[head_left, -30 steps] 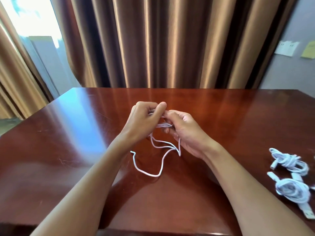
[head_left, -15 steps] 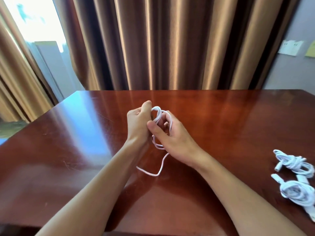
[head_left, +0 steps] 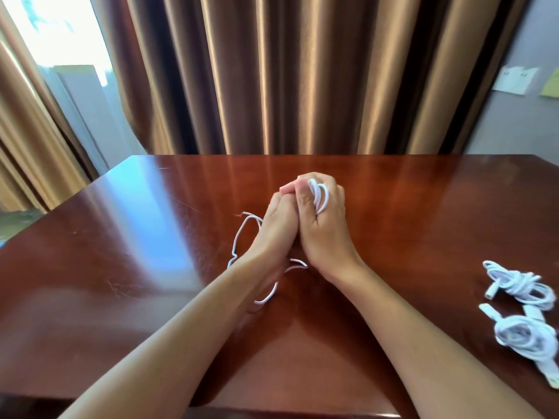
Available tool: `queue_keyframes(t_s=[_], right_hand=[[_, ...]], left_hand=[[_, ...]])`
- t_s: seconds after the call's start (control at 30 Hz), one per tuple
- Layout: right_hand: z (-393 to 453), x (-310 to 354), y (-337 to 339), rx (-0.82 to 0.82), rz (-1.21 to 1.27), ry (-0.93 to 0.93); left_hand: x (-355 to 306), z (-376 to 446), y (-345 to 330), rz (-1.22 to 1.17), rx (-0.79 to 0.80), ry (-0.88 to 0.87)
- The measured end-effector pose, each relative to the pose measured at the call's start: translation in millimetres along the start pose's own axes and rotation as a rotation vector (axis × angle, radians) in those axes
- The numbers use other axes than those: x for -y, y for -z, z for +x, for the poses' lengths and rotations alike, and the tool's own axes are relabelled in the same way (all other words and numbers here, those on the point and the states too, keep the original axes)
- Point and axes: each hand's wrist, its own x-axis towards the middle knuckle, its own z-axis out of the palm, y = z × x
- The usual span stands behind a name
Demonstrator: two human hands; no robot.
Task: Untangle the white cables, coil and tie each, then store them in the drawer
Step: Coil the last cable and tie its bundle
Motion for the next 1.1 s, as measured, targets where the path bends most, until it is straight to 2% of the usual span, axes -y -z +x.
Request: queue_keyframes(t_s=[0.1, 0.23, 0.3, 0.4, 0.43, 0.53, 0.67, 0.83, 0.93, 1.1], right_hand=[[4.0, -1.3, 5.4, 0.029, 0.005, -0.005], [4.7, -1.2, 9.0, 0.120, 0.052, 0.041], [4.5, -3.4, 9.7, 0.183, 0.015, 0.051], [6.1, -8.6, 11.9, 0.316, -0.153, 0.087], [5.4, -7.4, 13.6, 0.377, -0.174, 0.091], [3.3, -1.7, 16.7, 0.529, -0.183, 0.055], [3.4, 0.9, 15.2, 0.503, -0.144, -0.030], [3.8, 4.1, 21.4, 0.507, 0.056, -0.039], [2.8, 7.2, 23.1, 0.526, 0.122, -0.038], [3.5, 4.4, 21.2, 0.570, 0.121, -0.079]], left_hand=[[-1.1, -0.9, -0.1, 0.208, -0.210, -0.249], [0.4, 0.1, 7.9, 0.483, -0.307, -0.660], [-6.7, -1.5, 11.6, 0.584, -0.242, -0.845], [-13.7, 0.2, 22.2, 0.879, 0.011, -1.140], [-13.1, 3.4, 26.5, 0.969, 0.052, -1.188], [-10.2, 12.7, 35.0, 1.040, -0.009, -1.195], [-10.2, 13.9, 38.3, 0.966, -0.113, -1.198], [-12.2, 16.8, 35.1, 0.651, -0.238, -0.913], [-10.1, 16.4, 35.4, 0.520, -0.216, -0.800], [-8.0, 12.8, 34.6, 0.527, -0.133, -0.791]])
